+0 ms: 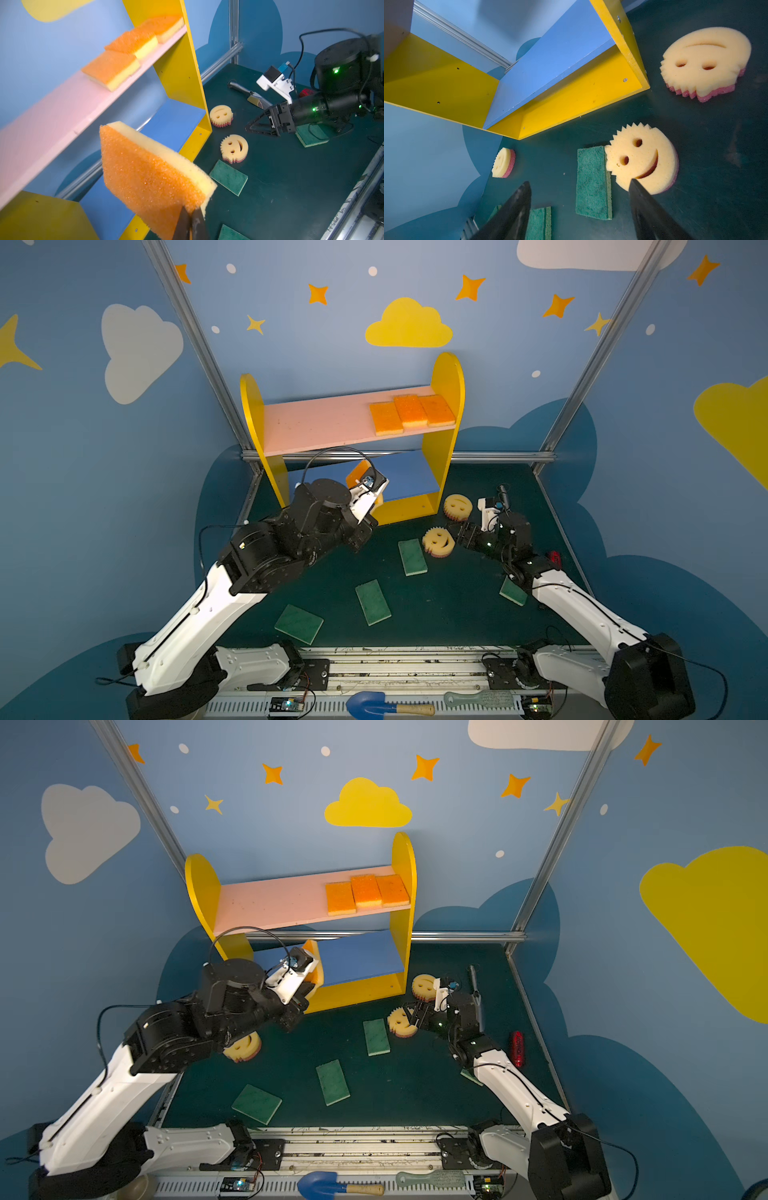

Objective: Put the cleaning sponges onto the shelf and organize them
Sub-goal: 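Lift the orange sponge with the left gripper toward the pink shelf, then lower the orange sponge onto the pink shelf beside the other sponges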

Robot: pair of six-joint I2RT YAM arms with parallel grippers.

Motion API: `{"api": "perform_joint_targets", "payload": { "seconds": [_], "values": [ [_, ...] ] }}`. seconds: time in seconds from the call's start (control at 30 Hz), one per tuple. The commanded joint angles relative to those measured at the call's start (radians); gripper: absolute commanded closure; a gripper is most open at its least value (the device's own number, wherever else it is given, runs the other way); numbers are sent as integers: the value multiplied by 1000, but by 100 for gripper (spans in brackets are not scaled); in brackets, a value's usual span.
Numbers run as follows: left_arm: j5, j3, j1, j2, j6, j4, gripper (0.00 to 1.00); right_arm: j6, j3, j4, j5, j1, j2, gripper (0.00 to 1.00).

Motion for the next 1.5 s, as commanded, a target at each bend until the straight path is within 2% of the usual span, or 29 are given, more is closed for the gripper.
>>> {"api": "perform_joint_targets", "payload": {
  "seconds": [0.0,0.17,0.4,0.5,0.77,1.1,1.47],
  "values": [
    [-52,118,2,51,170,-73,97,14,2,10,-34,-1,-1,27],
    [-74,187,46,117,403,26,97,5,18,-13,-67,-1,17,27],
    [-68,368,168,257,576,104,97,-6,38,-27,-83,0,20,27],
    [-21,422,239,299,586,135,97,-3,36,-23,-87,2,28,27],
    [29,408,348,390,674,236,97,5,41,-9,-106,3,74,27],
    [128,411,484,475,582,245,97,9,44,0,-115,4,100,28],
    [143,369,490,505,582,242,97,14,45,12,-123,6,133,28]
  ]
}}
